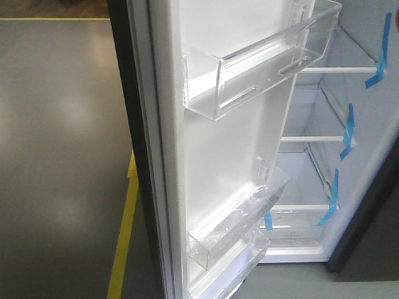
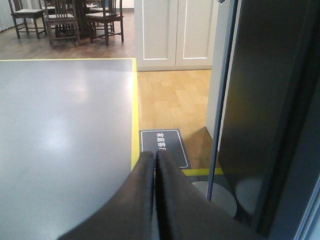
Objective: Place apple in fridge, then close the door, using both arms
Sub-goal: 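Position the right gripper with the apple above the upper door bin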
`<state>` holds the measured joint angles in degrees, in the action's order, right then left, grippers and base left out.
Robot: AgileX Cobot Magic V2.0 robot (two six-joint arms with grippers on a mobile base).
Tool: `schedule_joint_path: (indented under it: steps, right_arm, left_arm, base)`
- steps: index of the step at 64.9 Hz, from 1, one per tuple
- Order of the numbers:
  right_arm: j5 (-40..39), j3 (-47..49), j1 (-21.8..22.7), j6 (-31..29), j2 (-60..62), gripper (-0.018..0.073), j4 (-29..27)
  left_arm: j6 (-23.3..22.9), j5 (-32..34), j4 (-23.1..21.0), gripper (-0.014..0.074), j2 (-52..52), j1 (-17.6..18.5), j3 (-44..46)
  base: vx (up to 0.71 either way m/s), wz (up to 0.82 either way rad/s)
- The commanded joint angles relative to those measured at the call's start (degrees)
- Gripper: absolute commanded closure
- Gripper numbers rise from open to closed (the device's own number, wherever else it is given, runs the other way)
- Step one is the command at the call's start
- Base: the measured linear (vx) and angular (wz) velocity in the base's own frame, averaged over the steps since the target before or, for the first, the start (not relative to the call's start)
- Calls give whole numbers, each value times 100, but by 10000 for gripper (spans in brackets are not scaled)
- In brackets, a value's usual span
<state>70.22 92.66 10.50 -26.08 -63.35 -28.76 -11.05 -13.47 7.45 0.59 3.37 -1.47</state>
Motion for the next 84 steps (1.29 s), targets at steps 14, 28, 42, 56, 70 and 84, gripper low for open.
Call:
schedule_joint_path:
  steps: [14, 28, 42, 56, 70, 84]
  right_arm:
    - [-377, 163, 14, -38, 73, 568, -197]
    - [-377, 163, 14, -38, 73, 568, -197]
    - [-377, 163, 14, -38, 73, 568, -197]
    - [-377, 163, 14, -38, 73, 568, -197]
    - [-377, 163, 14, -38, 73, 568, -197]
    - [-377, 163, 14, -38, 73, 568, -197]
  left_arm:
    - [-38, 407, -5, 603, 95, -7, -163]
    - [-38, 407, -5, 603, 95, -7, -163]
    - [-38, 407, -5, 603, 95, -7, -163]
    - [-38, 407, -5, 603, 95, -7, -163]
    - [-38, 407, -5, 603, 95, -7, -163]
    - [-38, 407, -5, 603, 95, -7, -163]
  base:
    - [4, 0]
    - [4, 0]
    - [3, -1]
    - [0, 0]
    - [0, 0]
    - [0, 0]
